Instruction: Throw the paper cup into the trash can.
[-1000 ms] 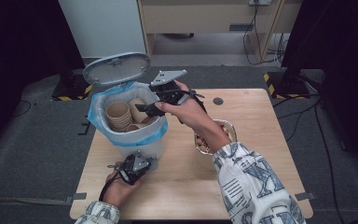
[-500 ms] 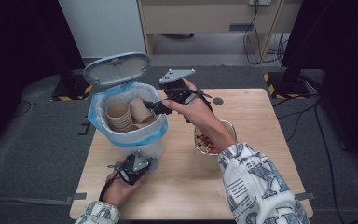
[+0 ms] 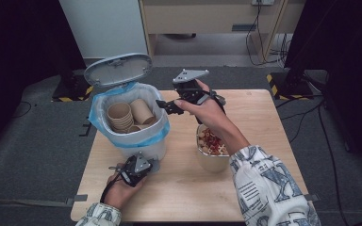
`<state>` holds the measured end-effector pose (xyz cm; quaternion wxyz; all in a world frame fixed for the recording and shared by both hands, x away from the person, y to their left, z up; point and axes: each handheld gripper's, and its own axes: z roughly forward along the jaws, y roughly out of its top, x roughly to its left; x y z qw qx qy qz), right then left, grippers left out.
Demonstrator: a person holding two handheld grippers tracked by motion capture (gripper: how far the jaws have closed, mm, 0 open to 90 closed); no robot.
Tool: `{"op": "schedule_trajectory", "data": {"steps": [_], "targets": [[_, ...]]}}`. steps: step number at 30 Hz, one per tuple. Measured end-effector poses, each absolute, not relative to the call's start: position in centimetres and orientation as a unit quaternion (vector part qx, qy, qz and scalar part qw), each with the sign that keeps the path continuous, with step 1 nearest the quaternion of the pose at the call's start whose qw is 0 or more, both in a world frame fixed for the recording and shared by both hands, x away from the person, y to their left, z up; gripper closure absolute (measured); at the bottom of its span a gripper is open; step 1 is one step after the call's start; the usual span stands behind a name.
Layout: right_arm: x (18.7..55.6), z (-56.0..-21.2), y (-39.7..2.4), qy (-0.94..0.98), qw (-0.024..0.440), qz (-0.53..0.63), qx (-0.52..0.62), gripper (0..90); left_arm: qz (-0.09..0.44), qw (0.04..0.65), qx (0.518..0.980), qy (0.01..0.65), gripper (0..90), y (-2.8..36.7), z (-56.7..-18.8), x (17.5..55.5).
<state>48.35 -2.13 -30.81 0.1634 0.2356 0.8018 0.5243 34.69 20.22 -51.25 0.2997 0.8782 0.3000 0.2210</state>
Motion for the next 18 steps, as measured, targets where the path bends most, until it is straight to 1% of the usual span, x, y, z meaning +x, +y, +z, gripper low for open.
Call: {"op": "schedule_trajectory", "data": {"steps": [18], "targets": [[48.8,-31.2,-5.6,0.794,0.174,0.515,0.272,9.2,0.221,0.3,0.878,0.3,89.9,20.2,-51.3,34.7]]}}
